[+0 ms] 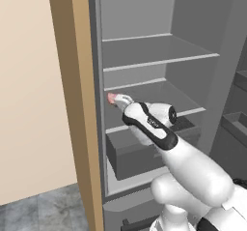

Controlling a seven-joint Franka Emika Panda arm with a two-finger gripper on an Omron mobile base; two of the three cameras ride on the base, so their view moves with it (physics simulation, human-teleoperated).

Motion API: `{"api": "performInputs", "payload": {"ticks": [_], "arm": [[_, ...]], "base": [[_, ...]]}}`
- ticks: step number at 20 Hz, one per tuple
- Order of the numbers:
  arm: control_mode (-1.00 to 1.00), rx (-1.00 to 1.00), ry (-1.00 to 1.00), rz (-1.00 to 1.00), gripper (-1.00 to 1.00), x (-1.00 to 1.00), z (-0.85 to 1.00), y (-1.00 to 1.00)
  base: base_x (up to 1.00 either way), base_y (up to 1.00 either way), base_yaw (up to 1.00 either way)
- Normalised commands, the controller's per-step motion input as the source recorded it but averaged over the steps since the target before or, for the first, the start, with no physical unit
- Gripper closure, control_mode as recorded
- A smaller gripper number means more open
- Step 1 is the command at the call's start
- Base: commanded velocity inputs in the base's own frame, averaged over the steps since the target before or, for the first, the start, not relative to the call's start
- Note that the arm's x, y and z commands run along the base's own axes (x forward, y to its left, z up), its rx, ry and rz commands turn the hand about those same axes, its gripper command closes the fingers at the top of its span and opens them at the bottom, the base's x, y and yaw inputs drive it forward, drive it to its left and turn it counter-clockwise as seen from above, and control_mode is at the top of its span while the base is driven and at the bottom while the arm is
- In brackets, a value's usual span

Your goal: Place the steak on the counter behind the older steak on the same shelf of the fridge to maintain FIFO order. Close the fridge door when finished.

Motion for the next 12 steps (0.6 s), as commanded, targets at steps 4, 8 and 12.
{"api": "performInputs", "payload": {"ticks": [4, 8, 12], "arm": [[-1.0, 0.0, 0.03, -0.13, -1.0, -1.0, 0.84, -0.31], [-1.0, -0.01, 0.1, -0.12, -1.0, -1.0, 0.88, -0.44], [-1.0, -0.02, 0.16, -0.11, -1.0, -1.0, 0.76, -0.32]], "base": [[0.0, 0.0, 0.0], [0.0, 0.0, 0.0], [0.0, 0.0, 0.0]]}}
